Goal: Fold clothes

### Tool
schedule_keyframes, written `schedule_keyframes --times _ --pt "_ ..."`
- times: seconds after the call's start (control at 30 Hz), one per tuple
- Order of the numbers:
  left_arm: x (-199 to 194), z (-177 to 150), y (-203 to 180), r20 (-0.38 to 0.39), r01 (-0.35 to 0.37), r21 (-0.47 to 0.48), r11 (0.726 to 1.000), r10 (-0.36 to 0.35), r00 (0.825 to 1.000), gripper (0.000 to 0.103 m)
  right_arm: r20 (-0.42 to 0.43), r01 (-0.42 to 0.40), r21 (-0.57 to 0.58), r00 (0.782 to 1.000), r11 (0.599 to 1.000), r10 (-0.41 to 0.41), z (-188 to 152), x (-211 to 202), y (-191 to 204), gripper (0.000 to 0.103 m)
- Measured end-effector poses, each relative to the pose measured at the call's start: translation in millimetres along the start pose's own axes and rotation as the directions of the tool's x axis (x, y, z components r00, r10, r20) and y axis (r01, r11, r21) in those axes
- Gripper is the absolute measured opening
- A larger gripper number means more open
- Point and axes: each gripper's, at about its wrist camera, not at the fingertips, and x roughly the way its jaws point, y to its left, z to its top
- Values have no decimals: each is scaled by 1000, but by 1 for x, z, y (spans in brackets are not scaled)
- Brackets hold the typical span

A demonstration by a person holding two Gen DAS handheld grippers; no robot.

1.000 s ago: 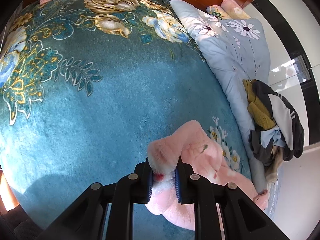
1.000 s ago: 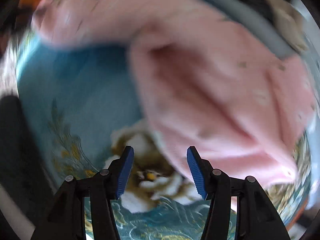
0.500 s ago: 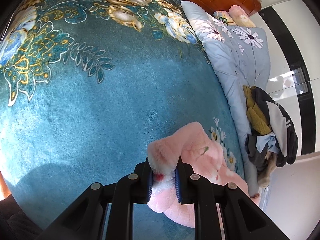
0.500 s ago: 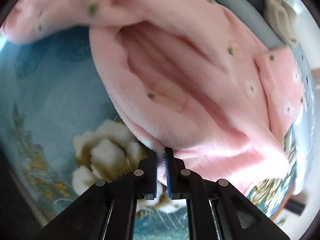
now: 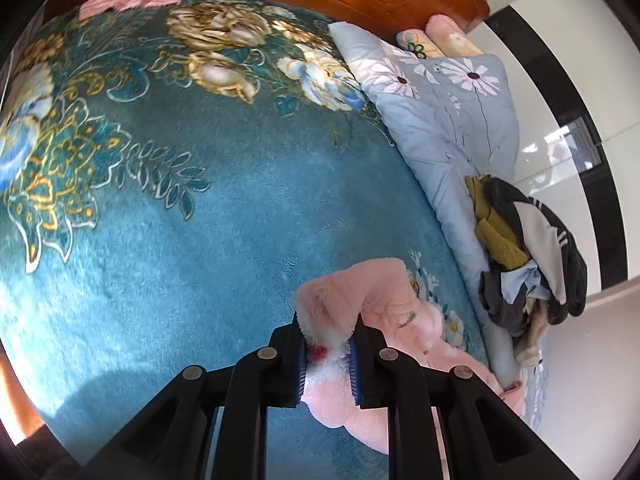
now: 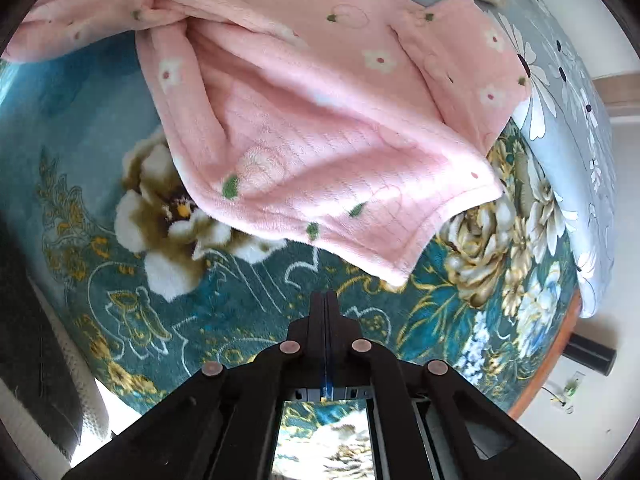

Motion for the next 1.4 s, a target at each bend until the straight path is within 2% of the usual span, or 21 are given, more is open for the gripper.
schedule_keyframes --times 0.07,0.13,0.17,0.2,0.23,0.27,0.37,0.5,0.53,0.57,0.6,0.8,0.93,1.03,1.1,1.13,1.2,1.3,1.37,1.4 --pt "1 0 -2 -8 1 6 1000 -1 1000 18 37 -17 -19 999 1000 18 5 -4 22 0" --pt "2 -1 -2 -15 9 -2 1000 -9 1000 18 78 -24 -63 997 998 29 16 -7 50 5" --pt "2 -2 -1 -18 15 -10 1000 -15 1000 18 90 -25 -91 995 996 33 26 -6 61 20" --pt "2 -3 0 -20 19 -17 1000 -19 1000 18 104 -28 -124 994 992 41 36 -6 72 41" --pt "2 -4 1 -20 20 -24 1000 -21 1000 18 118 -30 -157 992 987 49 45 -6 83 48" --pt "2 -4 1 -19 21 -30 999 -22 1000 18 138 -27 -190 989 981 54 54 -6 93 50" --pt "2 -6 3 -19 21 -42 999 -22 1000 18 168 7 -254 985 967 37 79 -3 113 50" --pt "4 -8 4 -24 14 -43 999 -15 1000 18 141 69 -282 990 957 -30 101 14 124 50" --pt "4 -9 4 -25 12 -43 999 -13 1000 18 131 85 -282 990 956 -49 104 17 124 46" --pt "5 -8 6 -27 11 -45 999 -12 1000 18 132 102 -281 989 954 -67 105 16 123 24" --pt "6 -8 7 -28 9 -46 999 -11 1000 18 132 117 -279 988 953 -82 106 15 121 7" --pt "11 -3 10 -29 -4 -59 998 2 1000 18 141 115 -181 986 977 -90 112 -32 66 5" --pt "6 8 0 -5 14 -41 999 -14 1000 18 203 126 -98 974 987 -104 117 -85 29 5" --pt "-6 21 -16 16 52 -5 999 -52 999 18 249 164 -76 958 984 -140 119 -120 15 5" --pt "-16 30 -30 34 80 29 996 -81 996 18 274 194 -63 947 979 -170 121 -143 26 5" --pt "-22 36 -38 45 88 48 995 -90 995 18 295 214 -44 936 976 -192 107 -153 33 5" --pt "-32 46 -51 67 104 76 992 -110 992 18 327 230 5 919 973 -219 67 -153 75 5" --pt "-37 58 -64 82 110 103 989 -119 990 18 350 257 101 895 961 -277 76 -152 55 5" --pt "-34 56 -61 81 88 105 991 -97 992 18 332 265 139 895 954 -298 70 -122 38 5" --pt "-30 54 -54 72 76 92 993 -83 994 18 307 267 152 902 952 -302 68 -114 34 5"
